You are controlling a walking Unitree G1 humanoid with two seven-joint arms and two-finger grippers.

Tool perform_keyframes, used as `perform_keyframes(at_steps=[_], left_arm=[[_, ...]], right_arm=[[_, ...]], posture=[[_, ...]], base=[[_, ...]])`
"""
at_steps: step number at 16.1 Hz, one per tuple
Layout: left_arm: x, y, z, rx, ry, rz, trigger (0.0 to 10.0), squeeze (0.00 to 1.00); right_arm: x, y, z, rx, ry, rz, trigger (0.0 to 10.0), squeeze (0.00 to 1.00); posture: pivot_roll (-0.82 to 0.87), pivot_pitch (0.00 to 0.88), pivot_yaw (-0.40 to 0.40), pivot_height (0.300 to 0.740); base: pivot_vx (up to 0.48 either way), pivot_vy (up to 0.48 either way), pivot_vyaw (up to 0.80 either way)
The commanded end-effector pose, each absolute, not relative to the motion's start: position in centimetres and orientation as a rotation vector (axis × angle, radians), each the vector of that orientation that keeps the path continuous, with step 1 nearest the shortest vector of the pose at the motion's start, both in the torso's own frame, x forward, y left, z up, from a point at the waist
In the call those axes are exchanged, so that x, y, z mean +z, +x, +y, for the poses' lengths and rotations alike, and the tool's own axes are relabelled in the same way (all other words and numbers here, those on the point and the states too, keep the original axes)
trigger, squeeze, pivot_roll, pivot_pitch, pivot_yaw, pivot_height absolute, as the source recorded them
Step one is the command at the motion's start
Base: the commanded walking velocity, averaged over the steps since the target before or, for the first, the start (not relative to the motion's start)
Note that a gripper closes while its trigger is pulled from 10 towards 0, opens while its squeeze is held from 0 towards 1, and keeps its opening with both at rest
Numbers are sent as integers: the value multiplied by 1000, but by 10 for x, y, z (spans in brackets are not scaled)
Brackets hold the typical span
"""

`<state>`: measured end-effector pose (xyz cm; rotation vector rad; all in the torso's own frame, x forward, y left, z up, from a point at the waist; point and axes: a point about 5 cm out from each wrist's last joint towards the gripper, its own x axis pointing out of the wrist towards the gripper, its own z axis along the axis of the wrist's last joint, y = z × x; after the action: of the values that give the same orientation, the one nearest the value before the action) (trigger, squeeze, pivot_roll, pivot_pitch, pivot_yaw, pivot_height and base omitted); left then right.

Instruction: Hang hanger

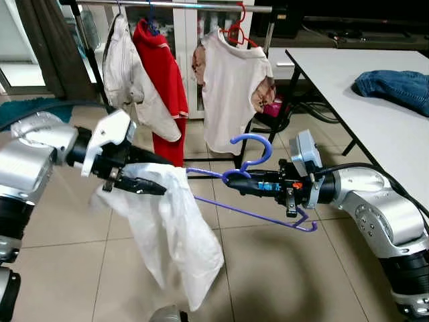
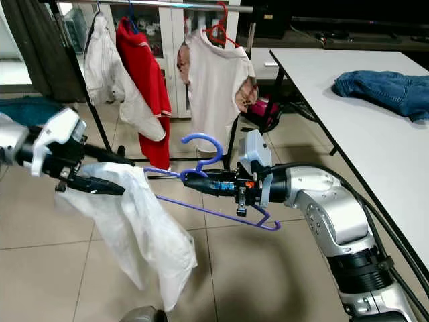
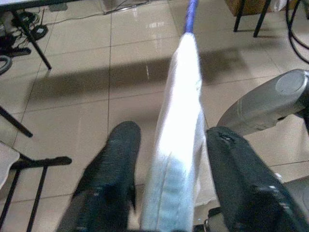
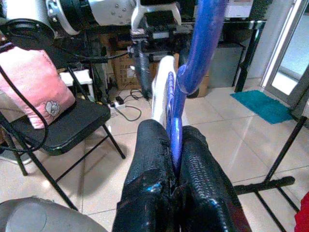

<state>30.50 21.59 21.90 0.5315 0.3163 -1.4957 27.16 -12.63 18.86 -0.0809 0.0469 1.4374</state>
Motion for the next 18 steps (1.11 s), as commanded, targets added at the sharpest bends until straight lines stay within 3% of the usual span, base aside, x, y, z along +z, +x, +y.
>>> perform_keyframes(at_steps=[1, 18], left_arm=[[227, 308, 211, -1503, 550, 272, 0, 0], [227, 310, 202, -1538, 563, 294, 0, 0]], right_arm=[[194, 269, -126, 1452, -97, 9, 10000, 0], [195, 270, -124, 1476, -96, 6, 10000, 0]], posture=[[13, 0, 9, 740], [16, 0, 4, 740]], base=[[0, 0, 0], [0, 0, 0]])
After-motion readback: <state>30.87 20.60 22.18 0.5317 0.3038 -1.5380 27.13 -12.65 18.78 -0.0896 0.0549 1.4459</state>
